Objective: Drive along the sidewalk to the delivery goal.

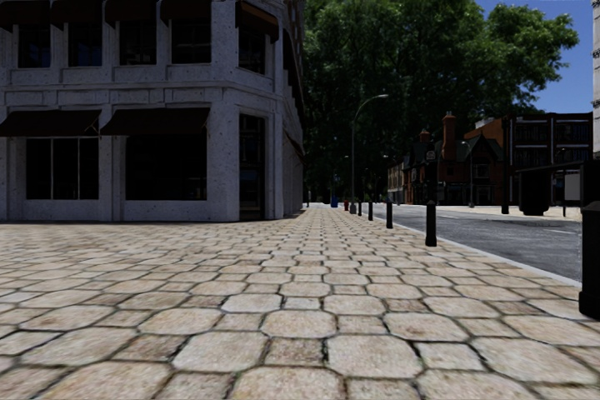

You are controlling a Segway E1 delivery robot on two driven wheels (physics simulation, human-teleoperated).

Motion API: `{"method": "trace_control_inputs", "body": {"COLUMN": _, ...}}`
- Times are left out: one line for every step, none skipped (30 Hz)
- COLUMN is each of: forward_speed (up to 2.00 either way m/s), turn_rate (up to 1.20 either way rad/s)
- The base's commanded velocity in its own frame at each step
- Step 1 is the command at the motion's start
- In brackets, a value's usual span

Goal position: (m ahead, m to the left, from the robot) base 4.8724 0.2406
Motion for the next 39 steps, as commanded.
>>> {"method": "trace_control_inputs", "body": {"forward_speed": 1.26, "turn_rate": 0.0}}
{"method": "trace_control_inputs", "body": {"forward_speed": 1.26, "turn_rate": 0.0}}
{"method": "trace_control_inputs", "body": {"forward_speed": 1.26, "turn_rate": 0.0}}
{"method": "trace_control_inputs", "body": {"forward_speed": 1.26, "turn_rate": 0.0}}
{"method": "trace_control_inputs", "body": {"forward_speed": 1.26, "turn_rate": 0.0}}
{"method": "trace_control_inputs", "body": {"forward_speed": 1.26, "turn_rate": 0.0}}
{"method": "trace_control_inputs", "body": {"forward_speed": 1.26, "turn_rate": 0.0}}
{"method": "trace_control_inputs", "body": {"forward_speed": 1.26, "turn_rate": 0.0}}
{"method": "trace_control_inputs", "body": {"forward_speed": 1.26, "turn_rate": 0.0}}
{"method": "trace_control_inputs", "body": {"forward_speed": 1.26, "turn_rate": 0.0}}
{"method": "trace_control_inputs", "body": {"forward_speed": 1.26, "turn_rate": 0.0}}
{"method": "trace_control_inputs", "body": {"forward_speed": 1.26, "turn_rate": 0.0}}
{"method": "trace_control_inputs", "body": {"forward_speed": 1.26, "turn_rate": 0.0}}
{"method": "trace_control_inputs", "body": {"forward_speed": 1.26, "turn_rate": 0.0}}
{"method": "trace_control_inputs", "body": {"forward_speed": 1.26, "turn_rate": 0.0}}
{"method": "trace_control_inputs", "body": {"forward_speed": 1.26, "turn_rate": 0.0}}
{"method": "trace_control_inputs", "body": {"forward_speed": 1.26, "turn_rate": 0.0}}
{"method": "trace_control_inputs", "body": {"forward_speed": 1.26, "turn_rate": 0.0}}
{"method": "trace_control_inputs", "body": {"forward_speed": 1.26, "turn_rate": 0.0}}
{"method": "trace_control_inputs", "body": {"forward_speed": 1.26, "turn_rate": 0.0}}
{"method": "trace_control_inputs", "body": {"forward_speed": 1.26, "turn_rate": 0.0}}
{"method": "trace_control_inputs", "body": {"forward_speed": 1.26, "turn_rate": 0.0}}
{"method": "trace_control_inputs", "body": {"forward_speed": 1.26, "turn_rate": 0.0}}
{"method": "trace_control_inputs", "body": {"forward_speed": 1.26, "turn_rate": 0.0}}
{"method": "trace_control_inputs", "body": {"forward_speed": 1.26, "turn_rate": 0.0}}
{"method": "trace_control_inputs", "body": {"forward_speed": 1.26, "turn_rate": 0.0}}
{"method": "trace_control_inputs", "body": {"forward_speed": 2.0, "turn_rate": 0.0}}
{"method": "trace_control_inputs", "body": {"forward_speed": 2.0, "turn_rate": 0.0}}
{"method": "trace_control_inputs", "body": {"forward_speed": 2.0, "turn_rate": 0.0}}
{"method": "trace_control_inputs", "body": {"forward_speed": 2.0, "turn_rate": 0.0}}
{"method": "trace_control_inputs", "body": {"forward_speed": 2.0, "turn_rate": 0.0}}
{"method": "trace_control_inputs", "body": {"forward_speed": 2.0, "turn_rate": 0.0}}
{"method": "trace_control_inputs", "body": {"forward_speed": 2.0, "turn_rate": 0.0}}
{"method": "trace_control_inputs", "body": {"forward_speed": 2.0, "turn_rate": 0.0}}
{"method": "trace_control_inputs", "body": {"forward_speed": 2.0, "turn_rate": 0.0}}
{"method": "trace_control_inputs", "body": {"forward_speed": 2.0, "turn_rate": 0.0}}
{"method": "trace_control_inputs", "body": {"forward_speed": 2.0, "turn_rate": 0.0}}
{"method": "trace_control_inputs", "body": {"forward_speed": 2.0, "turn_rate": 0.0}}
{"method": "trace_control_inputs", "body": {"forward_speed": 2.0, "turn_rate": 0.0}}
